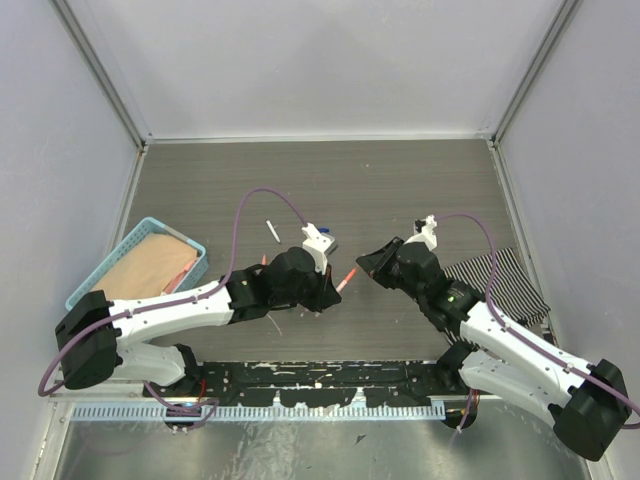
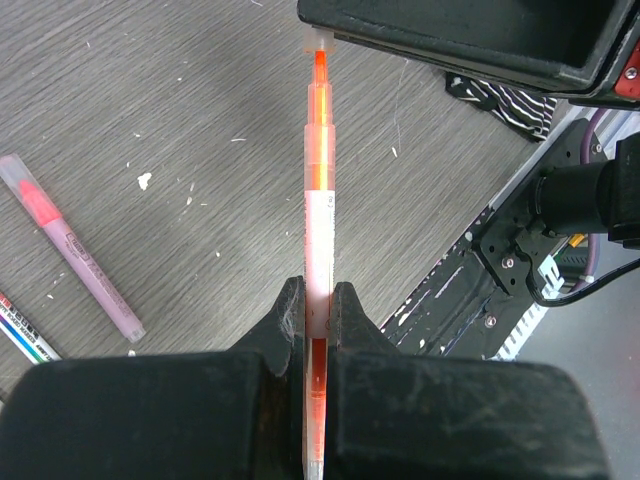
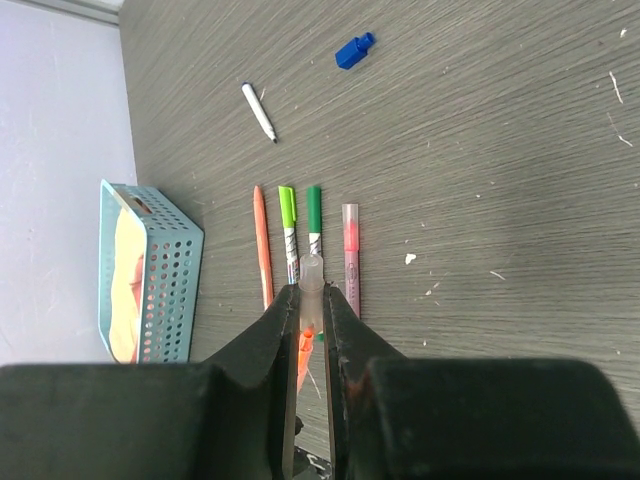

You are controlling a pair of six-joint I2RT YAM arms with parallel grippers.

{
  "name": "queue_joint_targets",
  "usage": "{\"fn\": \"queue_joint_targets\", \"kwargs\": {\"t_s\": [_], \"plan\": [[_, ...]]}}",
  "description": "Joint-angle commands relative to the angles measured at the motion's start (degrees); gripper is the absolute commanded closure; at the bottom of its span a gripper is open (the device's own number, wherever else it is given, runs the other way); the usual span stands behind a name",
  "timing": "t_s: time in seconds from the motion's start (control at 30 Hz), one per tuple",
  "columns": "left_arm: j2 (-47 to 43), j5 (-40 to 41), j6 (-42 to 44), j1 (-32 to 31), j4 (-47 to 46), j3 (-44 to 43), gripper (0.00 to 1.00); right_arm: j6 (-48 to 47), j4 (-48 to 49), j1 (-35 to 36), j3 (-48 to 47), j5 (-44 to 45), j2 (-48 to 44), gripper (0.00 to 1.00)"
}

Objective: Insert the pens into the pen caps
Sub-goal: Insert the pen cap onto the pen.

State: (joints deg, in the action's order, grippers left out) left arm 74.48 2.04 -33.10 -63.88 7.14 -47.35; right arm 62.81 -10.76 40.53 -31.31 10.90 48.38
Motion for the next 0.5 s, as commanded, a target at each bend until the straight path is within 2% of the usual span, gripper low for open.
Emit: {"fn": "queue_joint_targets", "kwargs": {"t_s": [0.0, 0.47], "plan": [[-0.12, 0.61, 0.41, -0.2, -1.93, -0.72, 1.0, -0.94, 2.24, 0.0, -2.53, -0.59, -0.25, 0.99], [0.4, 0.54, 0.3, -0.2, -2.02, -0.97, 1.0, -1.11, 2.15, 0.02, -2.08, -1.96, -0.57, 0.99]]}}
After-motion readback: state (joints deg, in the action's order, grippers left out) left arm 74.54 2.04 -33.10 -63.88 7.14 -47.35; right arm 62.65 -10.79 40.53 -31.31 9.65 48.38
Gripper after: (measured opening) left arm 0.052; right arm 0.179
